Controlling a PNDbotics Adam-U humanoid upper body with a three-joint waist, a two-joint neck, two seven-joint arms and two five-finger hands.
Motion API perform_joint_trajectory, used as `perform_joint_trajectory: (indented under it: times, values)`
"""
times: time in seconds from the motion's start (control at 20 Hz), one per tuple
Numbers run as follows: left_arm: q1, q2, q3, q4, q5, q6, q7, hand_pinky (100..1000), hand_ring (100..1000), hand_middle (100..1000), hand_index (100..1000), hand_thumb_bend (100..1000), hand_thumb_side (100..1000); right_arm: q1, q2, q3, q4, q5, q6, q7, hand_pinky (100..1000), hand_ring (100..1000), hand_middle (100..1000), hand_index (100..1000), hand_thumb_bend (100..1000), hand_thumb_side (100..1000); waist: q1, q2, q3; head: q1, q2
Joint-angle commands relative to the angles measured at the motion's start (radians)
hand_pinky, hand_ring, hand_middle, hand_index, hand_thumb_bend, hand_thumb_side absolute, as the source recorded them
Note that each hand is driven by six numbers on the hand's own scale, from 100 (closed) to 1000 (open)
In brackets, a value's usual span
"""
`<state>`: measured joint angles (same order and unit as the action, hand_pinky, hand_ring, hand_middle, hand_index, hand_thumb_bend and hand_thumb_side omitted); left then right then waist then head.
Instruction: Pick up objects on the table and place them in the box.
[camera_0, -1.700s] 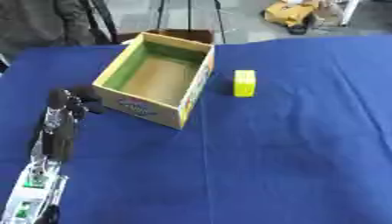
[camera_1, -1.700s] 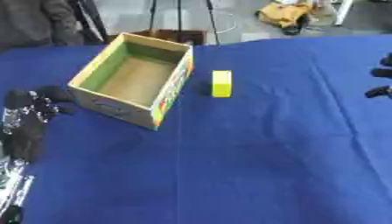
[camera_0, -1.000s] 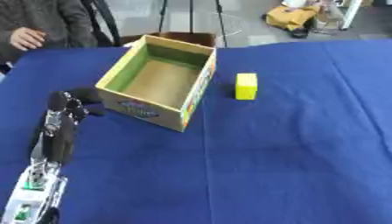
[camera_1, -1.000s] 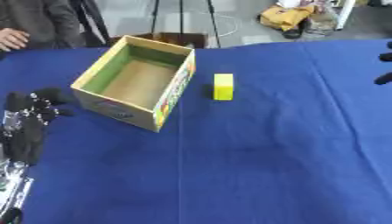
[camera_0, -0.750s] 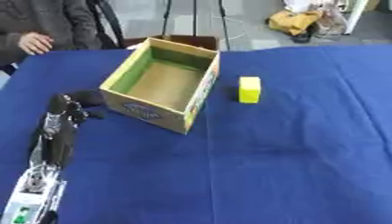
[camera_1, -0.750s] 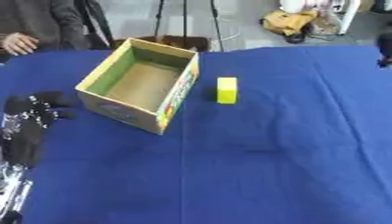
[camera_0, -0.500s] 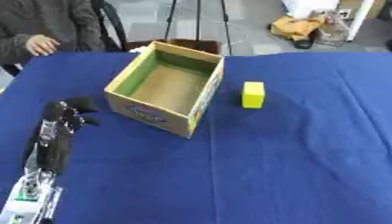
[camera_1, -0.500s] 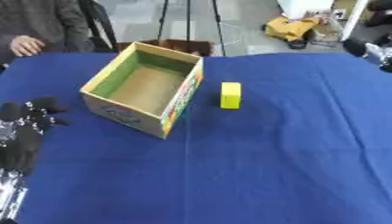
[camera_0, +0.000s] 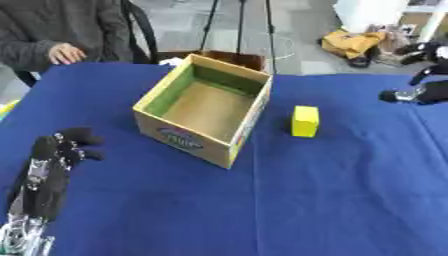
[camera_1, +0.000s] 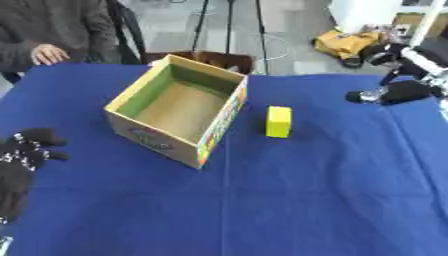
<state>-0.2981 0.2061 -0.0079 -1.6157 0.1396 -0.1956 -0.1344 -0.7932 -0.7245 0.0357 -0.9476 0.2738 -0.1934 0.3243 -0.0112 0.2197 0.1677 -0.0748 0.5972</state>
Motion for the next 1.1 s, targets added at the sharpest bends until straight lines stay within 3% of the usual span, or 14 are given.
perform_joint_trajectory:
  times: [0.05, 0.2, 0.4, 1.1]
  values:
    - [-0.015, 0.015, -0.001, -0.022, 0.005, -0.001, -0.005, 587, 699, 562, 725, 815, 893, -0.026, -0.021, -0.017, 0.022, 0.032, -0.018, 0.007, 573, 862, 877, 873, 683, 281, 0.0, -0.015, 0.001, -0.007, -0.012]
    - [-0.015, 0.014, 0.0, -0.023, 0.005, -0.001, -0.005, 586, 698, 561, 725, 819, 894, -0.03, -0.016, -0.014, 0.03, 0.038, -0.025, 0.008, 593, 883, 887, 881, 672, 250, 0.0, -0.011, 0.005, -0.013, -0.013]
    - [-0.026, 0.006, -0.005, -0.024, 0.006, 0.0, -0.009, 586, 698, 560, 724, 821, 894, -0.073, 0.035, 0.001, 0.065, 0.062, -0.029, 0.051, 607, 894, 897, 885, 677, 250, -0.005, 0.006, 0.047, -0.045, -0.022]
    - [-0.027, -0.006, -0.014, -0.023, 0.009, 0.001, -0.017, 585, 697, 559, 723, 826, 895, -0.141, 0.162, 0.034, 0.105, 0.102, -0.05, 0.13, 618, 903, 902, 889, 705, 272, 0.004, 0.011, 0.072, -0.069, -0.02]
